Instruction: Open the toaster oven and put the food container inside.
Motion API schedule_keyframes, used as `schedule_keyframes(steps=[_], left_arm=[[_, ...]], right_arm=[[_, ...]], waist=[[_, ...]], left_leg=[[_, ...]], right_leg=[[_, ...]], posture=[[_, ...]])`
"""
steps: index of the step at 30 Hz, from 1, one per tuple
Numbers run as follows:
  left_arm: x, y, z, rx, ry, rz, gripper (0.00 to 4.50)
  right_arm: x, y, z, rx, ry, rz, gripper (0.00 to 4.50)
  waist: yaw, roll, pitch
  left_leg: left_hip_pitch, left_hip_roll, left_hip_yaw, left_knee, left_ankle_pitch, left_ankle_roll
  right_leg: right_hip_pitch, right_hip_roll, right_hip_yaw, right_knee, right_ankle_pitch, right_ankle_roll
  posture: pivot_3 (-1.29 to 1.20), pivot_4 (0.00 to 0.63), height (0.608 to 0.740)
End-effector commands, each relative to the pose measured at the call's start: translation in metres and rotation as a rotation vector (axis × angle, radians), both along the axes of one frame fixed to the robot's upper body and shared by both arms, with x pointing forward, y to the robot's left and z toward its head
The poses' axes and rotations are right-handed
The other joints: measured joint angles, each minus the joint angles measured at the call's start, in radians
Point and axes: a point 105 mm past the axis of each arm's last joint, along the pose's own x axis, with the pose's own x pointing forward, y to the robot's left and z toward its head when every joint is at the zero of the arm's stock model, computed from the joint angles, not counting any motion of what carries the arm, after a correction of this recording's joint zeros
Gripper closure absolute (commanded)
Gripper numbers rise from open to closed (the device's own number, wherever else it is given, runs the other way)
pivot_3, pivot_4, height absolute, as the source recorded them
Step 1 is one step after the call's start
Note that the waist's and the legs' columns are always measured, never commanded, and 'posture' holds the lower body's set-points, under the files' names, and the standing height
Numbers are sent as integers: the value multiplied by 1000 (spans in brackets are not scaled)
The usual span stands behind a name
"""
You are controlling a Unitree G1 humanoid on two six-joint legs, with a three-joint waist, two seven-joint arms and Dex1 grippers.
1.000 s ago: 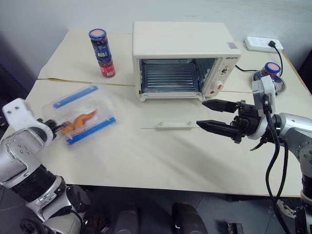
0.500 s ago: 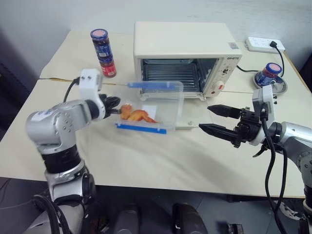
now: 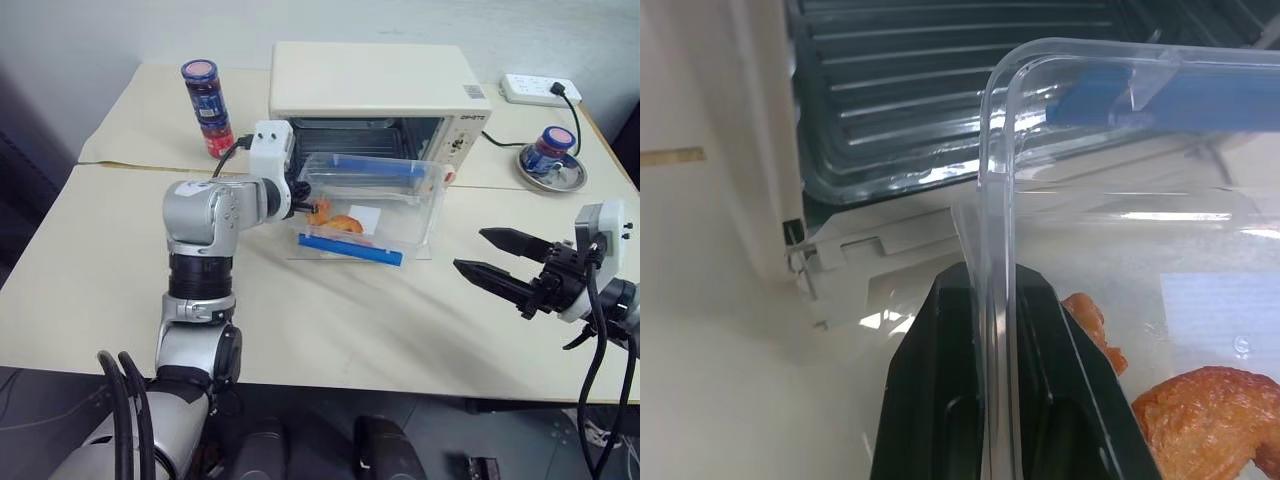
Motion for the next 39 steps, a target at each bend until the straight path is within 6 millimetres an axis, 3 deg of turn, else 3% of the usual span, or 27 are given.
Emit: schedule_keyframes(steps=[1, 7, 11, 14, 19, 22, 26, 30, 34, 39], left_arm=[[6, 3, 9, 30, -49, 52, 3317], [2, 1, 25, -6, -114, 16, 1572], [-8, 3, 49, -52, -206, -32, 1572], [-14, 16, 67, -105, -268, -20, 1572], [-39, 24, 105, -316, -392, -167, 1572], [-63, 31, 117, -427, -426, -337, 2149], [-108, 47, 93, -308, -385, -650, 3371], [-119, 65, 61, -205, -296, -735, 4492], [-129, 70, 21, -60, -204, -828, 4500], [-116, 62, -14, 44, -154, -845, 4500]], right_arm=[[-7, 5, 11, 1, -66, 10, 0], [-6, 0, 12, -10, -66, -9, 0], [-5, -2, 11, -27, -62, -18, 0], [-3, -3, 10, -32, -58, -20, 0], [-4, 2, 13, -28, -55, 11, 0], [-11, 10, 16, -24, -50, 69, 598], [-23, 28, 16, -7, -29, 177, 1945], [-27, 44, 7, 11, 9, 242, 3234], [-25, 60, -14, -15, 56, 296, 4468], [1, 66, -41, -130, 62, 259, 4468]], waist=[[1, 0, 0], [2, 0, 0], [2, 0, 0], [1, 0, 0], [0, 0, 0], [0, 0, 0], [-15, 1, 0], [-25, 1, 0], [-21, 1, 0], [-18, 1, 0]], left_leg=[[0, 0, 0, 0, 0, 0], [0, 0, 0, 0, 0, 0], [0, 0, 0, 0, 0, 0], [0, 0, 0, 0, 0, 0], [0, 0, 0, 0, 0, 0], [0, 0, 0, 0, 0, 0], [2, 1, -1, -3, 0, 0], [4, 1, -3, -4, 1, -1], [3, 1, -3, -3, 0, -1], [3, 0, -2, -2, 0, 0]], right_leg=[[0, 0, 0, 0, 0, 0], [0, 0, 0, 0, 0, 0], [0, 0, 0, 0, 0, 0], [0, 0, 0, 0, 0, 0], [0, 0, 0, 0, 0, 0], [0, 0, 0, 0, 0, 0], [0, 0, 2, 0, 0, 0], [1, 1, 2, 0, -1, -1], [2, 1, 2, -1, -1, -1], [3, 1, 2, -2, -1, -2]], posture=[[0, 150, 740], [0, 150, 740], [0, 150, 740], [0, 150, 740], [0, 150, 740], [0, 150, 740], [0, 150, 740], [0, 150, 740], [0, 150, 740], [0, 150, 740]])
